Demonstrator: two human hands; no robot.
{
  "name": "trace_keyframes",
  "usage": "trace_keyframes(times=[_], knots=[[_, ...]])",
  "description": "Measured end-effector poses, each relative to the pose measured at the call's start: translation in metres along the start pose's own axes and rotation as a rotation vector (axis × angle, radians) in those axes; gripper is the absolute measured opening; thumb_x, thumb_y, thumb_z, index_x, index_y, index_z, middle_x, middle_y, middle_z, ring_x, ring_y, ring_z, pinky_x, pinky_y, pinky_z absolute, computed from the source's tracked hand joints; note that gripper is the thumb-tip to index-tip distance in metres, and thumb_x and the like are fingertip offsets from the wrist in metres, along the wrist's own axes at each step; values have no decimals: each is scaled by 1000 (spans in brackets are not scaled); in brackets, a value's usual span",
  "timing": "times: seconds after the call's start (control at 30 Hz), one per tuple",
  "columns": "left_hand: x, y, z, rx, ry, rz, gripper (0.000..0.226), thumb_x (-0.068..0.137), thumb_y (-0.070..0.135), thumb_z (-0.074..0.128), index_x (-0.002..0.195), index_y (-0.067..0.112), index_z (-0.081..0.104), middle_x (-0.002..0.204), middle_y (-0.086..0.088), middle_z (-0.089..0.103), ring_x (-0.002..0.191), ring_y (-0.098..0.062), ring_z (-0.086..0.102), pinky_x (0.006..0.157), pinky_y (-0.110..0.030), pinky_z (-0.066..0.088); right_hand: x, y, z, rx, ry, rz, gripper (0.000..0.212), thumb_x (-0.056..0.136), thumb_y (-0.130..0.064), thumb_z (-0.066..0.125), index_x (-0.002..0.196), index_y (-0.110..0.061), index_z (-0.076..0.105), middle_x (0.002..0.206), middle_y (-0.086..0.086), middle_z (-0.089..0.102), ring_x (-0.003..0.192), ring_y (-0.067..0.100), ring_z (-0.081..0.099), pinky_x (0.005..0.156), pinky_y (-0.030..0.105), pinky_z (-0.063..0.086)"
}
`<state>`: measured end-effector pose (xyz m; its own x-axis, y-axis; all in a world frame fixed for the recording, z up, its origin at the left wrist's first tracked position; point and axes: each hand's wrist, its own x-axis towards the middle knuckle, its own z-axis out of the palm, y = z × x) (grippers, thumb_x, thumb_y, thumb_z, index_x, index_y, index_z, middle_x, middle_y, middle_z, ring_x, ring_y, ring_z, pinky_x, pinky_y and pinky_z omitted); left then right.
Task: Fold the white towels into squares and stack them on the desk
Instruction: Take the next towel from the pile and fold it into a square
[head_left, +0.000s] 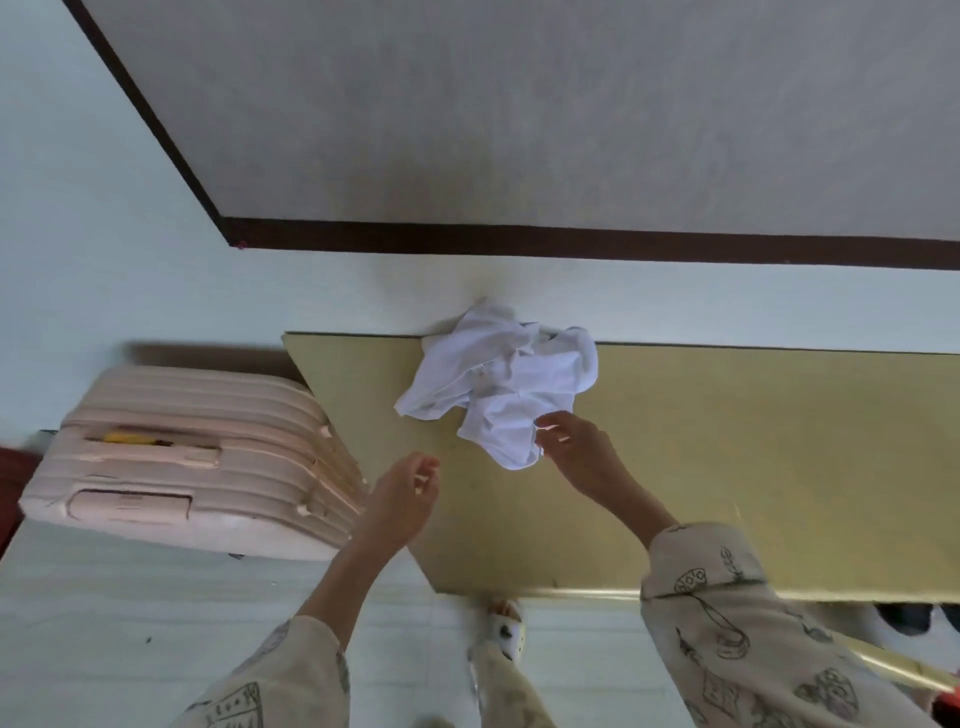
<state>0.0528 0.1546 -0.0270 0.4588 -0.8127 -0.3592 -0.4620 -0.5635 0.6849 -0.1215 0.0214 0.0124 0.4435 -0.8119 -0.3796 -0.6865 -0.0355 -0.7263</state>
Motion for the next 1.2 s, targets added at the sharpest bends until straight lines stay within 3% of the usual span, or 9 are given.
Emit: trace_keyframes(times=[0.13, 0.23, 0.37, 0.47, 0.63, 0.83, 0.93, 1.03, 1.2], knots=[[61, -4, 2, 116, 26, -52, 34, 91, 9, 48, 125, 8, 51, 126, -11, 52, 116, -25, 50, 96, -33, 38, 79, -17, -1, -258, 52, -52, 31, 96, -21, 42, 123, -16, 54, 116, 9, 63, 106, 26, 58, 82, 31, 44], [99, -12, 1, 235, 84, -20, 39, 88, 4, 49, 127, 9, 50, 131, -15, 45, 119, -32, 43, 95, -40, 39, 131, -21, 5, -421, 125, -164, 33, 96, -20, 41, 128, -16, 51, 127, 11, 53, 116, 27, 51, 90, 35, 43], [142, -22, -2, 435, 138, 31, 50, 86, 8, 57, 134, 14, 44, 138, -15, 37, 119, -34, 42, 93, -42, 42, 181, -13, 15, -796, 97, -290, 43, 93, -15, 45, 136, -20, 40, 139, 9, 37, 121, 30, 40, 88, 39, 43], [165, -29, 1, 456, 94, 21, 52, 88, 13, 59, 136, 14, 40, 130, -14, 43, 112, -32, 47, 90, -39, 43, 197, -1, 22, -961, 75, -296, 46, 85, -8, 53, 130, -16, 46, 128, 12, 46, 111, 32, 47, 84, 40, 41], [173, -35, -7, 379, 62, 54, 31, 90, 2, 47, 120, 9, 54, 113, -11, 57, 98, -27, 57, 75, -29, 40, 193, 1, 22, -811, 173, -331, 18, 83, 4, 55, 92, -4, 69, 87, 15, 64, 88, 34, 60, 69, 37, 47], [167, -12, -23, 365, -69, 126, 63, 83, 37, 63, 135, 18, 34, 132, -7, 39, 119, -26, 41, 91, -37, 39, 162, -41, -13, -550, 259, -385, 18, 91, -8, 51, 98, -1, 65, 104, 14, 58, 96, 26, 53, 86, 30, 43], [157, 28, -19, 282, -74, 249, 75, 79, 53, 60, 139, 20, 30, 138, -3, 37, 123, -24, 40, 95, -37, 38, 135, -70, -35, -365, 314, -323, 14, 85, -5, 53, 92, -1, 64, 103, 8, 54, 94, 19, 50, 82, 21, 38], [141, 77, -12, 174, -58, 376, 89, 65, 74, 42, 135, 19, 35, 133, -2, 44, 120, -21, 43, 93, -39, 43, 101, -88, -60, -216, 351, -219, 12, 83, -5, 54, 88, -3, 64, 101, 1, 53, 83, 12, 52, 70, 13, 37], [112, 146, 13, 121, 50, 533, 54, 82, 50, 58, 121, 16, 46, 117, 0, 55, 110, -18, 50, 92, -33, 42, 39, -89, -107, -83, 412, -112, 11, 84, -8, 58, 91, -7, 66, 95, -5, 56, 73, 4, 52, 62, 4, 37]])
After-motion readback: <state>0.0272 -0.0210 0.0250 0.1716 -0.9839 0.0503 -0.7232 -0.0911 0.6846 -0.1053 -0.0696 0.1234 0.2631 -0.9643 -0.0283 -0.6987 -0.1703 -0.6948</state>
